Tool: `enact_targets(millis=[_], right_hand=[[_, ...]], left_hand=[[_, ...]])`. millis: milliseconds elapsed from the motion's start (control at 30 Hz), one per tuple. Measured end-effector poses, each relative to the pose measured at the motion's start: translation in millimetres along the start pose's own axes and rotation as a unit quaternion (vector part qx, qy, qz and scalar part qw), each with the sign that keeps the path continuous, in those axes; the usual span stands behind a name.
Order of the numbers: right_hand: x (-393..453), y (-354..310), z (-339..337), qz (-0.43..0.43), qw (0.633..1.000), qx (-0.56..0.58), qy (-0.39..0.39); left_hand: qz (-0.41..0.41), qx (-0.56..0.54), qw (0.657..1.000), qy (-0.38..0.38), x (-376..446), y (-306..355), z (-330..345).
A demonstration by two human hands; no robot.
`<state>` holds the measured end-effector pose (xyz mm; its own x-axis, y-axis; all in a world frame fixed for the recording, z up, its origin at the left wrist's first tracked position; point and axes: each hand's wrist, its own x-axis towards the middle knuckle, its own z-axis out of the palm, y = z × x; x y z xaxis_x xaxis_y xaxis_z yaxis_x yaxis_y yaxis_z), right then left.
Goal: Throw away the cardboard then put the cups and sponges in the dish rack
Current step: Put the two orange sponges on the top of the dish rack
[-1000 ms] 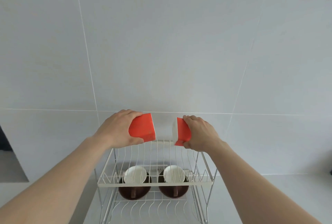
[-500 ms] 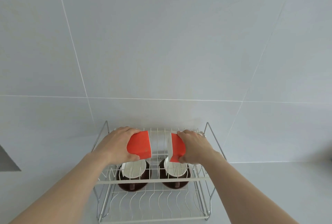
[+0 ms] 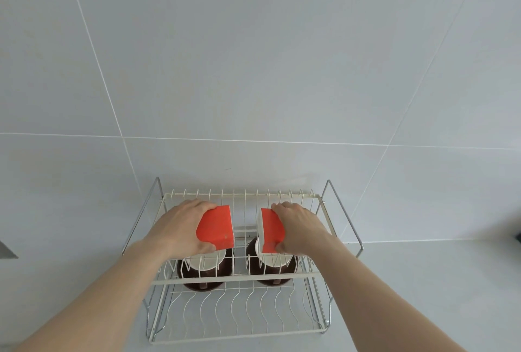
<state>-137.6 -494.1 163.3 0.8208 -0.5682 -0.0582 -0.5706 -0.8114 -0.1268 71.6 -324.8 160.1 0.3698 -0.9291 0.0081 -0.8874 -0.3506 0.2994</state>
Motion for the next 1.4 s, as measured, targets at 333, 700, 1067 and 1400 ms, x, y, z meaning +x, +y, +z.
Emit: enact_targets(millis=[333,700,1067,1400], right_hand=[[-2,1,-2,-0.007,0.999,-0.003,0.032],[-5,1,1,0.004,0.999,-0.011,0.036],[-3,1,8,0.012,0.998,0.006,0.054],[0,0,5,-0.011,0.999,-0.016,0.037]], left_hand=[[0.017,0.015,1.000,0.006,3,-7,6],[0.004,0.014,0.999,0.033,-7,0,6],[-0.014,-0.015,0.999,0.036,-9,1,9],[-0.022,-0.022,0.999,0.034,-9,1,11]])
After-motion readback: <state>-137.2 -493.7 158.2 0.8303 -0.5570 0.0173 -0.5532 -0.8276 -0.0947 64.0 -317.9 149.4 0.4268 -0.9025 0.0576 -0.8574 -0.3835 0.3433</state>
